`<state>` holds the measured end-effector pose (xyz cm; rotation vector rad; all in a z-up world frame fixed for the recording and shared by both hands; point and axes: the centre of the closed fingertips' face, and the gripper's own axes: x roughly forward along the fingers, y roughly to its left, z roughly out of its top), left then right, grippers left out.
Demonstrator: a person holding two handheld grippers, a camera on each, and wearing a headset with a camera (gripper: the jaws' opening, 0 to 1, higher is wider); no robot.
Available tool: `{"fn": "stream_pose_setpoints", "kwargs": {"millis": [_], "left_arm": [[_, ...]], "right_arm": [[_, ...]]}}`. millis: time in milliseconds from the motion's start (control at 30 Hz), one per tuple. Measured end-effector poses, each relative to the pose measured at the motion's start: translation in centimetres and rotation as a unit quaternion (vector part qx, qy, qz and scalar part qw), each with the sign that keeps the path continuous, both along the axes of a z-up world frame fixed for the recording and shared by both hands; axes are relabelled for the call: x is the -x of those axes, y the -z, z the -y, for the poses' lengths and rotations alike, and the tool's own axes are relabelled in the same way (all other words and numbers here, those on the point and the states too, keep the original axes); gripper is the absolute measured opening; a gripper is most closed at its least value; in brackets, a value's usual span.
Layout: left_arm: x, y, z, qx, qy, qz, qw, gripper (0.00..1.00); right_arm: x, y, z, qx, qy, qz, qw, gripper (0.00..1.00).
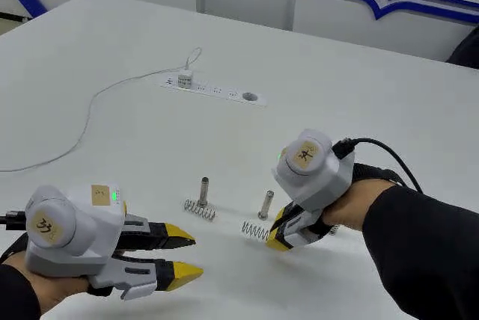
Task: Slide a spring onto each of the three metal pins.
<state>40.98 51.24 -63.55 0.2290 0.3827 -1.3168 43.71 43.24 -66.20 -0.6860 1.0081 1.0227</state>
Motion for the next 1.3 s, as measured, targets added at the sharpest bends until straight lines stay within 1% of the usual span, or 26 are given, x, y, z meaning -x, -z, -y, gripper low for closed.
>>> {"fn": "stream_pose_setpoints", "kwargs": {"millis": [133, 233, 333, 467, 633, 867, 967, 1067, 1300], "left_arm": [[0.1, -0.2, 0.3, 0.001, 0.006, 0.002, 1.0000, 0.27], [0.2, -0.1, 0.4, -0.001, 0.011, 0.002, 0.9999, 0.27], [0.3, -0.1, 0.6, -0.001, 0.016, 0.002, 0.9999, 0.27], [0.5, -0.1, 0.8, -0.001, 0.023, 0.003, 0.9997, 0.26], [0.8, -0.1, 1.1, -0.003, 0.034, 0.003, 0.9994, 0.24], [1.5, 0.3, 1.5, -0.009, 0.051, 0.002, 0.9987, 0.18], [1.9, 0.5, 1.7, -0.012, 0.059, 0.003, 0.9982, 0.14], [2.1, 0.7, 1.7, -0.018, 0.061, 0.007, 0.9980, 0.12], [2.0, 0.7, 1.5, -0.022, 0.059, 0.008, 0.9980, 0.12]], "right_arm": [[1.8, -0.7, -1.6, -0.004, -0.039, -0.004, 0.9992, 0.12], [2.7, -1.0, -2.8, -0.006, -0.066, -0.004, 0.9978, 0.12], [3.2, -1.2, -3.8, -0.008, -0.082, -0.004, 0.9966, 0.12], [3.9, -1.2, -4.7, -0.003, -0.106, -0.007, 0.9943, 0.12], [4.4, -1.0, -5.1, 0.006, -0.128, -0.005, 0.9917, 0.12], [4.8, -1.2, -5.4, 0.006, -0.141, -0.002, 0.9899, 0.12], [5.0, -1.4, -5.6, 0.003, -0.145, -0.001, 0.9894, 0.12], [5.0, -1.6, -5.5, 0.002, -0.148, 0.001, 0.9889, 0.12], [4.9, -3.0, -6.1, -0.009, -0.152, 0.013, 0.9882, 0.12]]}}
